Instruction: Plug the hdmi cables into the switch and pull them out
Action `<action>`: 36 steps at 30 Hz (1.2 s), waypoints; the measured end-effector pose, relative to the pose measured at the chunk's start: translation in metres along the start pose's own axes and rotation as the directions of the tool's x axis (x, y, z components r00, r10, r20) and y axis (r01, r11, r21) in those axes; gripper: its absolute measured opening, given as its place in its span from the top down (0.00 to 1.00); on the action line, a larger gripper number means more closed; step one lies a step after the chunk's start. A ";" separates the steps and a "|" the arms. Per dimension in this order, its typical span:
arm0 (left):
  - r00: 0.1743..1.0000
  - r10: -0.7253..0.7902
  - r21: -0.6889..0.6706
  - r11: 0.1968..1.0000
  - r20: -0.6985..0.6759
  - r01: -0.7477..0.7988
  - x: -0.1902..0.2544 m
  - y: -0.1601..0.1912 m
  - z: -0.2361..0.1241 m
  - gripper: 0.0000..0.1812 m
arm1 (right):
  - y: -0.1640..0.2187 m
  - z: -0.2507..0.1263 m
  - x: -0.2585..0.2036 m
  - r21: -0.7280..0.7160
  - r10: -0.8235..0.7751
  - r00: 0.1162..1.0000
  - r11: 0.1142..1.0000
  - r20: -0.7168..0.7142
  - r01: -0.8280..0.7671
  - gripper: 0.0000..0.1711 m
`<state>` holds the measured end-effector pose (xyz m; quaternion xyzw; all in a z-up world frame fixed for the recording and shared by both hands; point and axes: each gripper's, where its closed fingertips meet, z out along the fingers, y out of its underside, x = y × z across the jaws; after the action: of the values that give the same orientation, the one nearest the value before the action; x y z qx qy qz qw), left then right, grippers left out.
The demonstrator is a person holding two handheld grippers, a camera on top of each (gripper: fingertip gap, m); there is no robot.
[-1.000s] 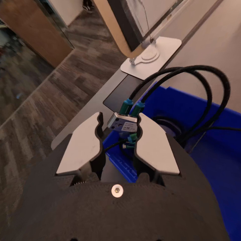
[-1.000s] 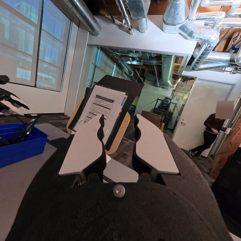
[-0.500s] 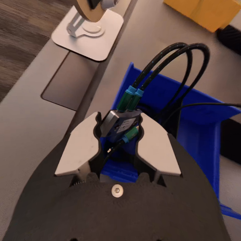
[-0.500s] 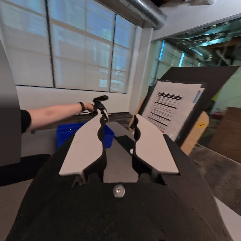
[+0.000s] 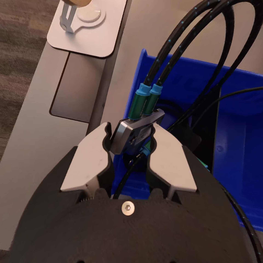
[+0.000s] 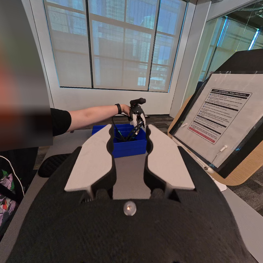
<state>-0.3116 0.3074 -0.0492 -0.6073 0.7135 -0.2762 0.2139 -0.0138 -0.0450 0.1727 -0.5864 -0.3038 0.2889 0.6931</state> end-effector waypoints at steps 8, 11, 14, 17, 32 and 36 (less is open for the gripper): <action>0.994 0.001 0.018 1.000 -0.107 0.001 0.033 -0.006 -0.038 0.84 | 0.007 -0.002 0.007 -0.010 0.064 0.998 0.998 0.011 -0.063 0.75; 0.997 0.024 -0.025 0.999 -0.070 -0.026 0.045 -0.009 -0.054 0.85 | 0.011 0.000 0.007 -0.024 0.083 0.996 0.996 0.017 -0.082 0.75; 0.999 0.046 0.005 0.999 -0.014 -0.046 0.055 -0.025 -0.072 0.86 | 0.012 0.002 0.007 -0.024 0.086 0.996 0.996 0.016 -0.086 0.75; 0.993 0.081 0.032 0.996 0.090 -0.085 0.059 -0.042 -0.089 0.87 | 0.014 0.005 0.005 -0.028 0.096 0.995 0.995 0.022 -0.095 0.75; 0.939 0.134 0.068 0.984 0.316 -0.163 0.070 -0.118 -0.114 0.89 | 0.005 -0.002 0.000 0.013 0.098 0.995 0.995 -0.009 -0.098 0.75; 0.924 0.150 0.070 0.980 0.352 -0.186 0.075 -0.140 -0.129 0.89 | 0.000 -0.010 0.000 0.039 0.102 0.995 0.994 -0.007 -0.101 0.76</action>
<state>-0.3020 0.2350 0.1423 -0.5709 0.6994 -0.1823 0.3895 -0.0063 -0.0509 0.1720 -0.5888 -0.2649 0.3270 0.6901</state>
